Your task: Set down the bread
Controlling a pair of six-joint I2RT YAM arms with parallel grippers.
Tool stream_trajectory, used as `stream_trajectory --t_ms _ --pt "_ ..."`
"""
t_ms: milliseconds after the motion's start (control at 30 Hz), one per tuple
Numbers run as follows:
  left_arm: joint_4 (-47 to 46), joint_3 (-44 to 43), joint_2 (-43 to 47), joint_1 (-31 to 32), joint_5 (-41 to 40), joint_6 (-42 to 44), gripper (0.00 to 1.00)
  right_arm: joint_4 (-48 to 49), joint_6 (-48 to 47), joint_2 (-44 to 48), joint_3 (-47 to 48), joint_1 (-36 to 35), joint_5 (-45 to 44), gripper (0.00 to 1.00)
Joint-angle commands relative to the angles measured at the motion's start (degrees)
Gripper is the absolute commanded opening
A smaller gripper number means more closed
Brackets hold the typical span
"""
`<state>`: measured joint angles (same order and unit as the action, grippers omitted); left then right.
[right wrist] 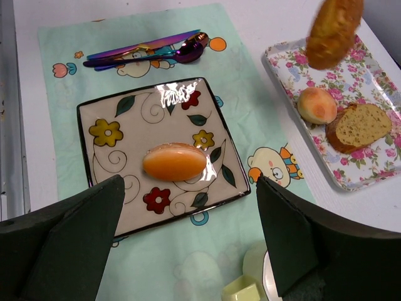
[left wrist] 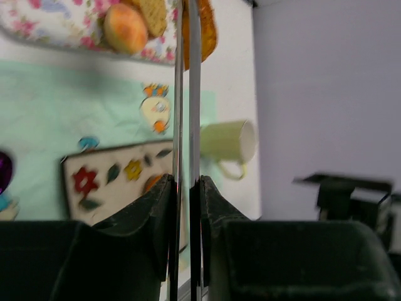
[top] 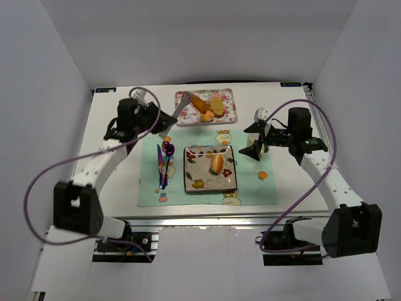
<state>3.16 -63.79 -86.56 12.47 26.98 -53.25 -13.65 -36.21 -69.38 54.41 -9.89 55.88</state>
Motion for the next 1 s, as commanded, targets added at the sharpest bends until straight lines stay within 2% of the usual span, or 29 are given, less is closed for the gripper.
stream_trajectory --t_ms 0,67,100,167,233,400,633,767,967 --pt "15.3 9.1 12.1 0.2 -3.4 18.6 0.00 -0.8 -0.4 1.2 -0.3 0.3 1.0 0.89" --pt "17.0 13.8 18.5 1.0 -6.1 22.2 0.00 -1.3 -0.6 0.8 -0.3 0.2 1.2 0.89" --pt "19.6 17.1 24.7 1.3 -7.5 25.9 0.00 -1.4 -1.0 0.6 -0.1 0.3 1.3 0.89" --pt "23.5 19.1 29.9 3.3 -10.5 29.9 0.00 -2.0 -1.1 0.2 0.1 0.2 1.3 0.89" --pt "25.9 21.2 34.4 4.1 -10.7 30.5 0.00 -2.7 -1.8 -0.5 0.7 0.3 1.3 0.89" --pt "31.6 21.4 34.2 8.7 -13.5 32.4 0.00 -4.0 -2.8 -1.6 2.2 0.3 1.8 0.89" --pt "28.4 20.7 28.5 11.3 -11.2 31.5 0.07 -4.3 -2.6 -1.6 2.7 0.3 1.9 0.89" --pt "27.8 20.1 27.2 11.3 -9.8 31.6 0.17 -4.4 -2.7 -1.2 2.1 0.3 1.5 0.89" --pt "24.6 20.6 27.6 11.3 -7.7 29.4 0.17 -4.3 -2.7 -1.2 1.7 0.3 1.4 0.89"
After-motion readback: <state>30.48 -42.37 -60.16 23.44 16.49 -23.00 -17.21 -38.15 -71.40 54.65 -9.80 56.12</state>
